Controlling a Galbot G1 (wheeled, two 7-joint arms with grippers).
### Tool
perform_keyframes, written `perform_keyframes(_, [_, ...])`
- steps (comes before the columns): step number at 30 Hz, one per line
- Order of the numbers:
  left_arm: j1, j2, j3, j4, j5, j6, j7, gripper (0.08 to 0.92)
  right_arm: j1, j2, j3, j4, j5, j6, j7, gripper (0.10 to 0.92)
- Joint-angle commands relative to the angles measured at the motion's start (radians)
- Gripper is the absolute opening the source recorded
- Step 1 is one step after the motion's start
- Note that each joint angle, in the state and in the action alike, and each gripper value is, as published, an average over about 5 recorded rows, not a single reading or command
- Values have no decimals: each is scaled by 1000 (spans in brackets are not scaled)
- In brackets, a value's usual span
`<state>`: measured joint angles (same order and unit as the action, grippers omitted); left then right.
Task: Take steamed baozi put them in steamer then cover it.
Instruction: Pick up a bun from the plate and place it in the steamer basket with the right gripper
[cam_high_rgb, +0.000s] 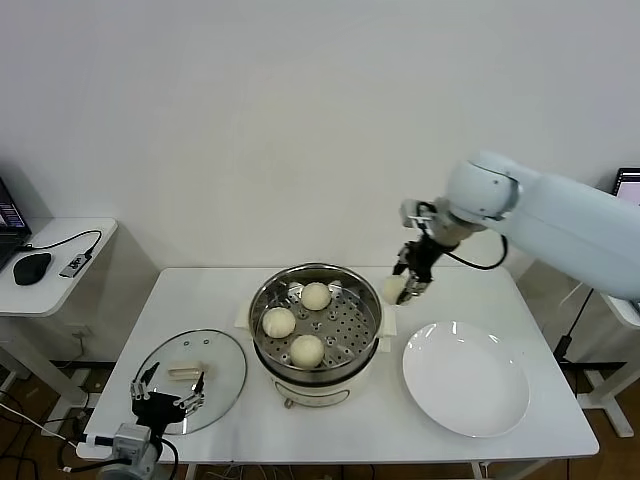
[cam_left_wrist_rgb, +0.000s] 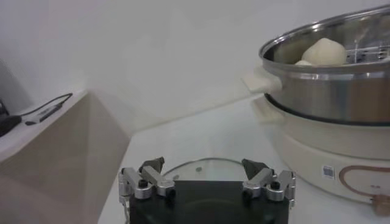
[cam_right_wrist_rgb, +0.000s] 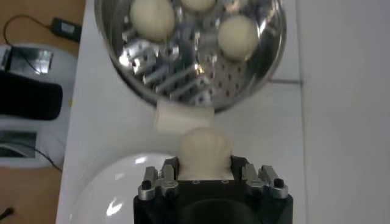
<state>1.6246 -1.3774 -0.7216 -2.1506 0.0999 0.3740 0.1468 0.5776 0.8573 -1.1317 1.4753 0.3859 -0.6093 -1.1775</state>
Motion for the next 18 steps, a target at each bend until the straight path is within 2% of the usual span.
perform_keyframes(1, [-5,5,-7,-2,-2,2,3,823,20,200,-47,-71,54,-56,16,535])
perform_keyframes(10, [-3,7,-2,-2,-4,1,4,823,-121,297,-26,-190,-60,-51,28,535])
perform_keyframes(18, [-6,7,0,9,-8,0,2,823,-146,317,-47,-226,-120,-45,30,535])
